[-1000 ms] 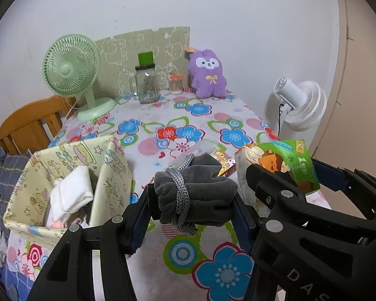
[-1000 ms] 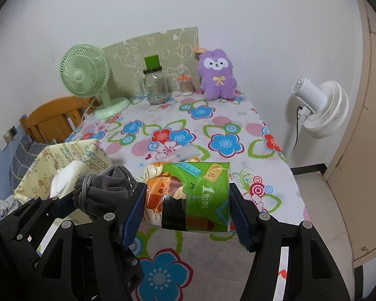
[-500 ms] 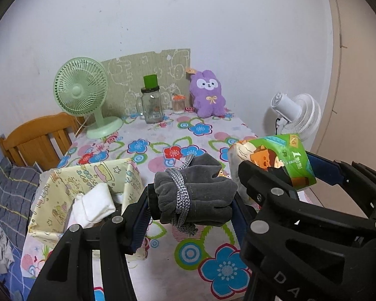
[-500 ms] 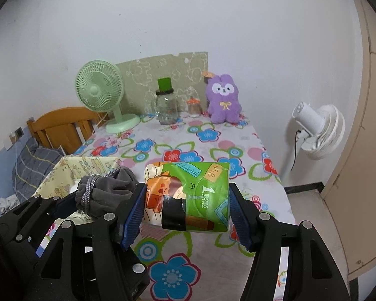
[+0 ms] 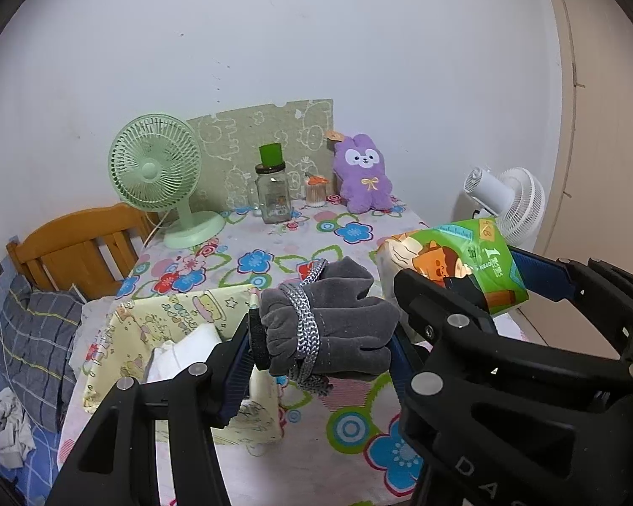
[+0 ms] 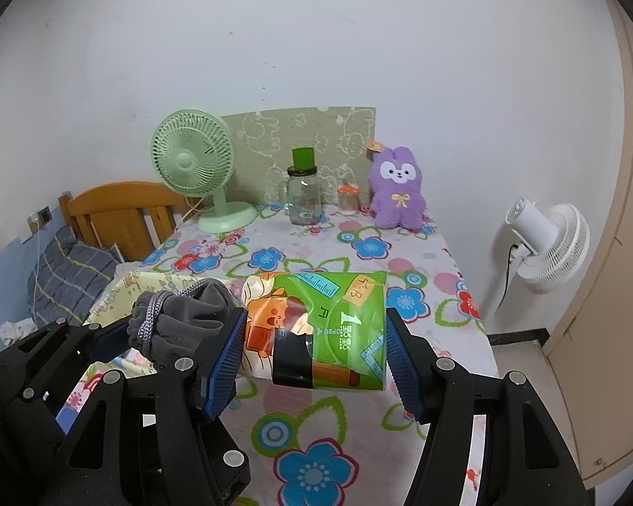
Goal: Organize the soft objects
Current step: 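Carry the green tissue pack in the right tool while the left tool carries the glove over the box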
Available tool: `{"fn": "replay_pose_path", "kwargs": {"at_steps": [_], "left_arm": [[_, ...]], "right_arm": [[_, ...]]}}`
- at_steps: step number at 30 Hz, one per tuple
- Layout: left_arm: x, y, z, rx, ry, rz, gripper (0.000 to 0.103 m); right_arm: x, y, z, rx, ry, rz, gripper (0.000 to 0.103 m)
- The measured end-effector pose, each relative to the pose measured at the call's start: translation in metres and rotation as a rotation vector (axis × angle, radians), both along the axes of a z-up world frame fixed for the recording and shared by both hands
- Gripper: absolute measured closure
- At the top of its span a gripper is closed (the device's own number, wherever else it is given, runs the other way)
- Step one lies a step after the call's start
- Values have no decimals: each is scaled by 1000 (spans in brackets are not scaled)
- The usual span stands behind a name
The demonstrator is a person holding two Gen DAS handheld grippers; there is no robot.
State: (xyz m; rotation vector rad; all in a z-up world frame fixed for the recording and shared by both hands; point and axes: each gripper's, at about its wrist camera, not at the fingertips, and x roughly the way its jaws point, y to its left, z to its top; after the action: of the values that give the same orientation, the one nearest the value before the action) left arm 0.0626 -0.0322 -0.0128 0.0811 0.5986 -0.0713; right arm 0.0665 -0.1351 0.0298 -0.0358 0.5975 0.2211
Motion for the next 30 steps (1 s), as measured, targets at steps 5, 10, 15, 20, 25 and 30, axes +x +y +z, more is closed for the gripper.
{"fn": "replay_pose_path", "kwargs": {"at_steps": [5, 10, 15, 20, 25, 30], "left_arm": [[3, 14, 1, 8, -2, 9, 43], [7, 29, 0, 8, 0, 21, 43], [10, 47, -3, 3, 5, 48, 43], [16, 66, -9, 0, 20, 75, 43], [23, 83, -13, -1, 26, 95, 43], [31, 96, -16, -4, 35, 108, 43]], "right_arm": [[4, 16, 2, -2, -6, 15, 37], [10, 31, 0, -1, -6, 27, 37], [17, 52, -4, -11, 0, 58, 37], [29, 72, -9, -13, 15, 85, 37], [38, 91, -15, -13, 22, 107, 37], [46, 103, -18, -4, 32, 116, 37]]}}
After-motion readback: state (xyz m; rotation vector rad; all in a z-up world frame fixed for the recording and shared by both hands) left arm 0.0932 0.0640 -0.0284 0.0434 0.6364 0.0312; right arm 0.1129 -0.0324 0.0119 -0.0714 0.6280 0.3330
